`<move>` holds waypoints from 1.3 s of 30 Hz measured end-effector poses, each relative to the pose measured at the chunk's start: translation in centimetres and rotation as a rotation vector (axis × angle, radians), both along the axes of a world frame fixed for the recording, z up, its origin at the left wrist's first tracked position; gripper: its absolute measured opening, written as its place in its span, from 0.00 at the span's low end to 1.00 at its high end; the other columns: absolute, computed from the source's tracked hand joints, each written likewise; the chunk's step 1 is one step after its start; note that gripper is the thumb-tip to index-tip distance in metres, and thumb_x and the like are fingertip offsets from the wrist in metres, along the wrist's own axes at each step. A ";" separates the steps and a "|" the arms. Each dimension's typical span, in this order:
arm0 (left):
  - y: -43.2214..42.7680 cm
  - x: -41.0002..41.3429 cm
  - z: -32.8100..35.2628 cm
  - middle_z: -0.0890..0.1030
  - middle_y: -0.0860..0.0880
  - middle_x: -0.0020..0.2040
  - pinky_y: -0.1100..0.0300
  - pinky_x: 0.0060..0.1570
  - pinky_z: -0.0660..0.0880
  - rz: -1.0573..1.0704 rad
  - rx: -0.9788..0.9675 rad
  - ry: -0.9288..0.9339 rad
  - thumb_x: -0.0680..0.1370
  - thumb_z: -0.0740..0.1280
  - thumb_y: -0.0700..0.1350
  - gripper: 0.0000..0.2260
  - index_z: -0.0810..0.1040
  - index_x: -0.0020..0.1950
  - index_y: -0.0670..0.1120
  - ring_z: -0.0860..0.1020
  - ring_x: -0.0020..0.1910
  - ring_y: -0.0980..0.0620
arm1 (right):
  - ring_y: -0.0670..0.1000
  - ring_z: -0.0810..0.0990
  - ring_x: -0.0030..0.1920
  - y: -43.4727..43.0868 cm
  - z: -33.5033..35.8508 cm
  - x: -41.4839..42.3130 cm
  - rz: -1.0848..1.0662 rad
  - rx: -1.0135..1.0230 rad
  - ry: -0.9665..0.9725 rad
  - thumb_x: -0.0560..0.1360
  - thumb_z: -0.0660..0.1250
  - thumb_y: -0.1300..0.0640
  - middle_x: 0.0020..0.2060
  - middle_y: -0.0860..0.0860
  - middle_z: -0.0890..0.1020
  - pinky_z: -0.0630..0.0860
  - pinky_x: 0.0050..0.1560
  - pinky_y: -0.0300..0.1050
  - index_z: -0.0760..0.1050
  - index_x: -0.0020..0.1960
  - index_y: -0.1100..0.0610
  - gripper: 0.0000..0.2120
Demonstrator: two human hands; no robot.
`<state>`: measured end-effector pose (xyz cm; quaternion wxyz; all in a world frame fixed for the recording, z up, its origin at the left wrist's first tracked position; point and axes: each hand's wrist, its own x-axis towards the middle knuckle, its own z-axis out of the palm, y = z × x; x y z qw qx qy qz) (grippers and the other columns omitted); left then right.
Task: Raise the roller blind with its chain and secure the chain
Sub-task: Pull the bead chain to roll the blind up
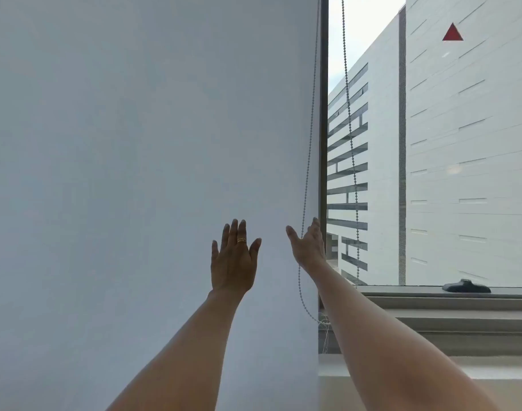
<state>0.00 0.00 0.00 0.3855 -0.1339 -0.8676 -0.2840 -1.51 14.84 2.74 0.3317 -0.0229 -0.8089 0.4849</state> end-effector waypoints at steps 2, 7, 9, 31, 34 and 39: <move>0.0 -0.1 0.0 0.50 0.51 0.78 0.50 0.74 0.46 -0.005 0.026 -0.021 0.80 0.46 0.55 0.25 0.48 0.75 0.48 0.45 0.76 0.54 | 0.56 0.60 0.73 -0.1 0.2 -0.2 0.006 -0.033 0.018 0.76 0.59 0.46 0.73 0.58 0.62 0.60 0.72 0.53 0.44 0.75 0.58 0.36; 0.2 -0.2 -0.2 0.52 0.51 0.77 0.49 0.74 0.48 -0.042 0.070 -0.048 0.80 0.47 0.55 0.25 0.50 0.75 0.47 0.47 0.76 0.54 | 0.56 0.76 0.52 -0.9 0.1 0.0 0.039 -0.079 0.043 0.78 0.58 0.51 0.42 0.52 0.78 0.73 0.55 0.52 0.60 0.69 0.59 0.23; 0.3 -0.2 -0.1 0.56 0.49 0.77 0.50 0.73 0.53 -0.051 0.124 -0.047 0.80 0.49 0.54 0.24 0.54 0.75 0.46 0.52 0.76 0.52 | 0.54 0.75 0.45 -1.1 0.2 0.0 0.035 -0.112 0.106 0.80 0.55 0.53 0.41 0.54 0.78 0.72 0.45 0.48 0.68 0.62 0.60 0.15; 7.3 7.5 10.1 0.76 0.47 0.32 0.64 0.33 0.72 -0.820 0.794 -0.276 0.81 0.53 0.46 0.12 0.73 0.52 0.42 0.74 0.28 0.54 | 0.43 0.59 0.18 -1.2 -0.8 8.0 0.478 -0.164 0.244 0.81 0.49 0.48 0.17 0.44 0.65 0.56 0.19 0.34 0.70 0.24 0.49 0.28; 7.7 8.1 10.7 0.67 0.49 0.28 0.66 0.24 0.63 -0.836 0.799 -0.251 0.81 0.55 0.46 0.14 0.75 0.41 0.44 0.64 0.25 0.55 | 0.42 0.60 0.18 -0.7 -0.5 9.0 0.542 -0.162 0.189 0.81 0.49 0.50 0.17 0.44 0.67 0.57 0.20 0.33 0.73 0.23 0.47 0.30; 7.6 8.2 10.6 0.66 0.50 0.28 0.63 0.28 0.64 -0.720 0.765 -0.162 0.81 0.56 0.46 0.17 0.72 0.33 0.46 0.64 0.26 0.54 | 0.45 0.77 0.30 0.8 1.5 9.9 0.607 -0.236 0.205 0.80 0.49 0.52 0.29 0.49 0.80 0.72 0.35 0.39 0.75 0.39 0.55 0.19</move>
